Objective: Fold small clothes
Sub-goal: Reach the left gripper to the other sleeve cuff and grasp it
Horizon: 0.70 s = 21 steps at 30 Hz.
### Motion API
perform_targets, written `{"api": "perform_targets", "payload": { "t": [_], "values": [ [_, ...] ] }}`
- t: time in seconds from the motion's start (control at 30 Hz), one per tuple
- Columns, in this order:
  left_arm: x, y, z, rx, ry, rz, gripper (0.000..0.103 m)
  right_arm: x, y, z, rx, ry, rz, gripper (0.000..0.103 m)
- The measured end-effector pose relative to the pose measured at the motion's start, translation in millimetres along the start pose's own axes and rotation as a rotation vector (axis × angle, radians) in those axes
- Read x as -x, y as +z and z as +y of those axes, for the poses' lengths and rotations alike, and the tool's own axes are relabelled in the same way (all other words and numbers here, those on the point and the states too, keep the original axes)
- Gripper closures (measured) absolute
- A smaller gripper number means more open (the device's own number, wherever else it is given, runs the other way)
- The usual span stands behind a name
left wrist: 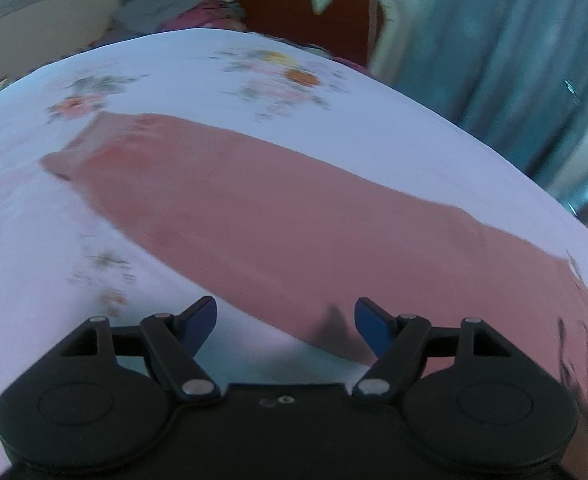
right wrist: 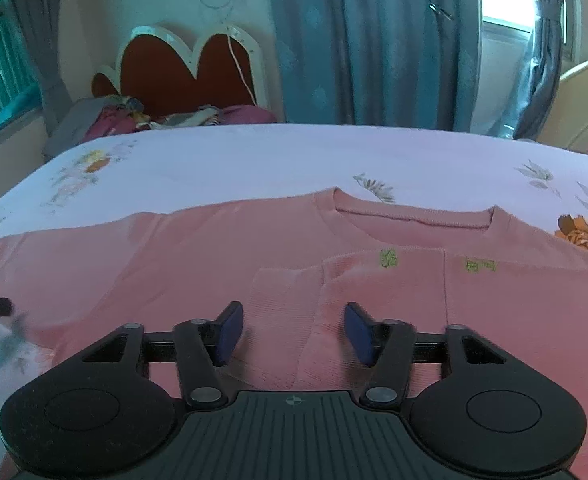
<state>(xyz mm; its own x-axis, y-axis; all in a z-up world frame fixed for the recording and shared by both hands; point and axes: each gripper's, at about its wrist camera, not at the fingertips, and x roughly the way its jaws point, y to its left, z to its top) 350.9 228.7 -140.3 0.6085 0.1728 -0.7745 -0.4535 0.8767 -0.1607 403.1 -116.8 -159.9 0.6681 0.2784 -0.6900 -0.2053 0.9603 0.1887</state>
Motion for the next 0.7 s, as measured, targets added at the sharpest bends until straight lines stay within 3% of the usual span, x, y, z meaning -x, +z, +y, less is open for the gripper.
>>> {"api": "perform_targets", "payload": {
  "t": [0.13, 0.4, 0.7],
  "values": [
    [-1, 7, 22, 0.032, 0.032, -0.015, 0.029, -18, -9, -2, -0.011, -0.023, 0.065, 0.058],
    [-8, 15, 44, 0.065, 0.054, -0.015, 0.029, -22, -12, 4, 0.038, -0.058, 0.063, 0.057],
    [-24, 36, 80, 0.173, 0.047, -0.034, 0.029, -24, -12, 11, 0.051, -0.08, 0.068, 0.057]
  ]
}}
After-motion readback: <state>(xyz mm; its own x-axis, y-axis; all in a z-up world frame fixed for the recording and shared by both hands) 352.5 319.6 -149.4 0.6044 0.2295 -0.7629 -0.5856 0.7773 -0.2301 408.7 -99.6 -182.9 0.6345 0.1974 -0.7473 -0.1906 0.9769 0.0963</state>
